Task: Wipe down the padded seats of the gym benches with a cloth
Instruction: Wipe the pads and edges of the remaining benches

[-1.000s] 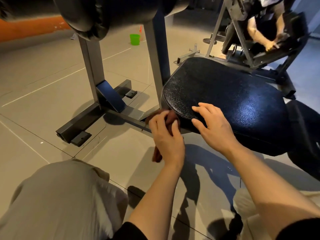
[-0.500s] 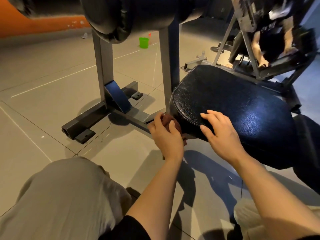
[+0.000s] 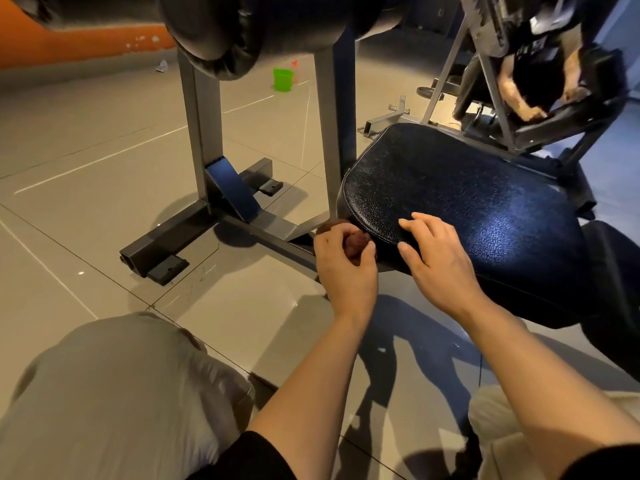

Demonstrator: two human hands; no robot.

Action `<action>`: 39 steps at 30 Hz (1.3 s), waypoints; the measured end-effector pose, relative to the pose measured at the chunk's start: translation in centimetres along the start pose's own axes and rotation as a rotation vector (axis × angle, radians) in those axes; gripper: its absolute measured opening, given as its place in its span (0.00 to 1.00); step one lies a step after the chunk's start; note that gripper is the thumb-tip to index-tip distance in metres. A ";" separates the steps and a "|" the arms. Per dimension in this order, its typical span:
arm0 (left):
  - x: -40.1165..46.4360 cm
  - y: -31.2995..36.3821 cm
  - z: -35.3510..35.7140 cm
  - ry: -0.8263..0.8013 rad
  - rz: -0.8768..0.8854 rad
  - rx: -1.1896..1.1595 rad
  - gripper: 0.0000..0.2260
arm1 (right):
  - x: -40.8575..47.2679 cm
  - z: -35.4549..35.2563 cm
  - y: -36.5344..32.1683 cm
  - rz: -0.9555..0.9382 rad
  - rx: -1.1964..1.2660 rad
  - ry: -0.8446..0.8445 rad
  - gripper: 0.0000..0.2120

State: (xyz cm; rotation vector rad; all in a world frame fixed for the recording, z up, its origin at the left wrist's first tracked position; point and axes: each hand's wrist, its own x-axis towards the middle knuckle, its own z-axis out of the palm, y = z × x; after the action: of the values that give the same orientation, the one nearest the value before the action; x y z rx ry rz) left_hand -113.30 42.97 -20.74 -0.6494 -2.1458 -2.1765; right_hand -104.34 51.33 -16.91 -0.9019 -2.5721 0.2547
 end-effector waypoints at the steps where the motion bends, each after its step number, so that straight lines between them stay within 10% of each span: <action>1: -0.5 -0.1 -0.1 -0.049 0.013 0.001 0.12 | 0.0 0.0 0.0 -0.001 -0.004 -0.005 0.18; 4: -2.6 -0.2 -0.5 -0.210 0.048 -0.002 0.15 | 0.1 -0.2 -0.1 0.001 -0.011 -0.021 0.19; 39: 3.8 -2.8 0.2 -0.020 -0.158 -0.044 0.13 | 5.8 1.0 -1.5 -0.164 0.013 0.066 0.13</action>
State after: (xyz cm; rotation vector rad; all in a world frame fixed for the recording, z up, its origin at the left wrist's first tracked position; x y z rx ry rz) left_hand -117.54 44.33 -22.29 -0.5217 -2.2371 -2.3098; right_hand -109.72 53.82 -15.51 -0.6784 -2.5622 0.1908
